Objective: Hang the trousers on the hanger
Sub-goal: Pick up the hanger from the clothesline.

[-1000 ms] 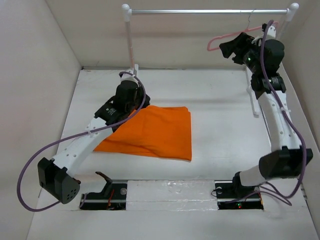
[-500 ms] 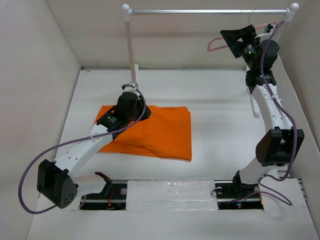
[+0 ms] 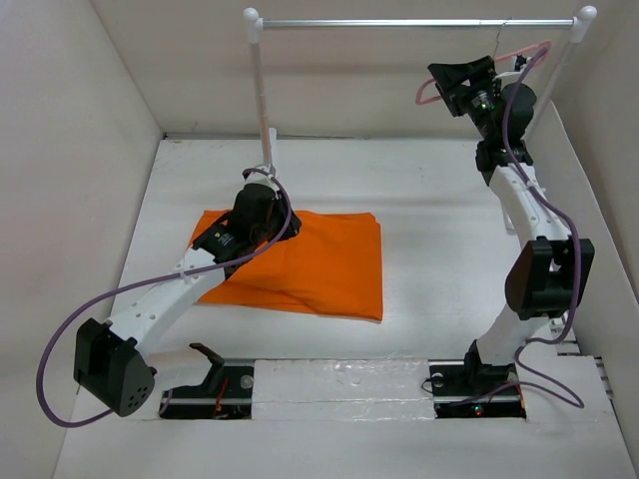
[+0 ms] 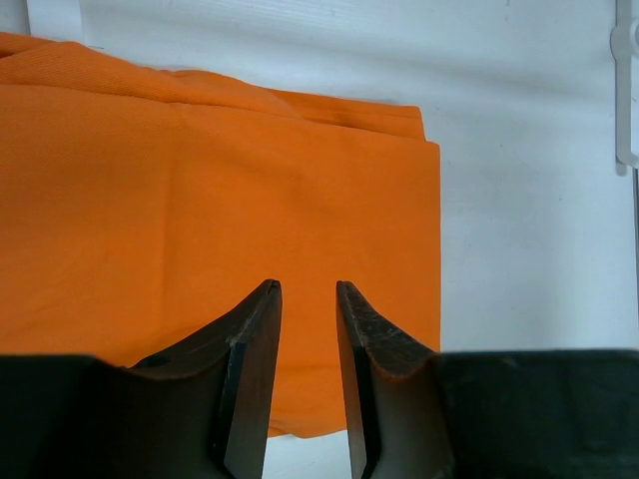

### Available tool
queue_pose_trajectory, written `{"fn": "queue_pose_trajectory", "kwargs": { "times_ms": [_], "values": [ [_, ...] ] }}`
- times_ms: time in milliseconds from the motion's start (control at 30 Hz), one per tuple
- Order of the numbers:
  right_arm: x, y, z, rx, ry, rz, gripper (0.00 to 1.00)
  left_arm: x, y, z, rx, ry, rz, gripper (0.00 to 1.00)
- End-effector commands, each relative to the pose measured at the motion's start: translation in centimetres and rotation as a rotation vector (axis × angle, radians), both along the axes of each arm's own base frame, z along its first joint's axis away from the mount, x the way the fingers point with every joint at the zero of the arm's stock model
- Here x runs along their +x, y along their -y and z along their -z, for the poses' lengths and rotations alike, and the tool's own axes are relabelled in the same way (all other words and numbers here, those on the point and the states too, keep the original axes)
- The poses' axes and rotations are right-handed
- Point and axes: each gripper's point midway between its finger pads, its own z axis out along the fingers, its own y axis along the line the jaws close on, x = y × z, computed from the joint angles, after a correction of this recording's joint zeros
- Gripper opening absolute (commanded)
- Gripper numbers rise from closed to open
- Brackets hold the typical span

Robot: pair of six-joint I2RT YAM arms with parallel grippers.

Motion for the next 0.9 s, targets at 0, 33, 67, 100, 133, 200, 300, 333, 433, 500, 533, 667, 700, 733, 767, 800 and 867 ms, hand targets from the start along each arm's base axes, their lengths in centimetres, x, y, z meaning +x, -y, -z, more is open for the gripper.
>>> {"fn": "queue_pose_trajectory", "kwargs": {
  "times_ms": [0,33,67,100,133,200,300,333,433,500,533,667,700,733,767,800,867],
  "values": [
    [-0.3,-0.1,-2.3,0.021,0.096,0.008,0.74,0.3,0.1,-1.8,-0.024,0.044,0.002,0.25],
    [-0.2,-0.1,-2.0,0.025,0.088,0.007,0.72,0.3,0.1,-1.8,-0.024,0.044,0.002,0.25],
    [-0.1,-0.1,-1.8,0.029,0.085,0.006,0.71,0.3,0.1,-1.8,-0.026,0.044,0.002,0.25],
    [-0.1,-0.1,-1.8,0.032,0.092,0.005,0.68,0.4,0.2,-1.9,-0.028,0.046,0.001,0.25],
    [0.1,-0.1,-1.7,0.035,0.092,0.004,0.61,0.5,0.2,-1.9,-0.026,0.044,-0.001,0.25],
    [0.4,-0.1,-1.4,0.036,0.086,0.002,0.59,0.6,0.3,-1.9,-0.026,0.045,0.002,0.25],
    [0.4,-0.3,-1.5,0.044,0.093,-0.008,0.48,0.7,0.4,-1.8,-0.029,0.039,-0.002,0.25],
    [0.4,-0.3,-1.5,0.043,0.092,-0.01,0.46,0.7,0.4,-1.8,-0.03,0.038,-0.002,0.25],
    [0.1,-0.3,-1.7,0.039,0.101,-0.01,0.42,0.7,0.4,-1.8,-0.035,0.038,-0.003,0.25],
    [0.0,-0.4,-1.9,0.032,0.107,-0.014,0.41,0.7,0.6,-1.9,-0.04,0.036,0.001,0.25],
    [-0.1,-0.5,-1.9,0.029,0.109,-0.02,0.39,0.7,0.7,-1.9,-0.039,0.036,0.006,0.25],
    [-1.0,-0.7,-2.9,0.003,0.135,-0.03,0.34,0.6,1.1,-2.6,-0.066,0.039,0.021,0.25],
    [-1.1,-0.7,-3.0,-0.011,0.14,-0.031,0.33,0.8,1.3,-3.5,-0.078,0.053,0.025,0.25],
    [-1.3,-0.8,-3.0,-0.019,0.139,-0.038,0.33,0.8,1.6,-3.8,-0.087,0.052,0.036,0.25],
    [-1.7,-0.9,-3.3,-0.037,0.144,-0.037,0.32,1.0,1.8,-4.6,-0.099,0.066,0.038,0.25],
    [-1.8,-0.9,-3.4,-0.046,0.144,-0.039,0.32,1.0,1.9,-5.1,-0.107,0.072,0.042,0.25],
    [-2.1,-0.6,-3.4,-0.067,0.141,-0.039,0.32,1.2,2.2,-5.6,-0.114,0.078,0.05,0.25]
  ]
}}
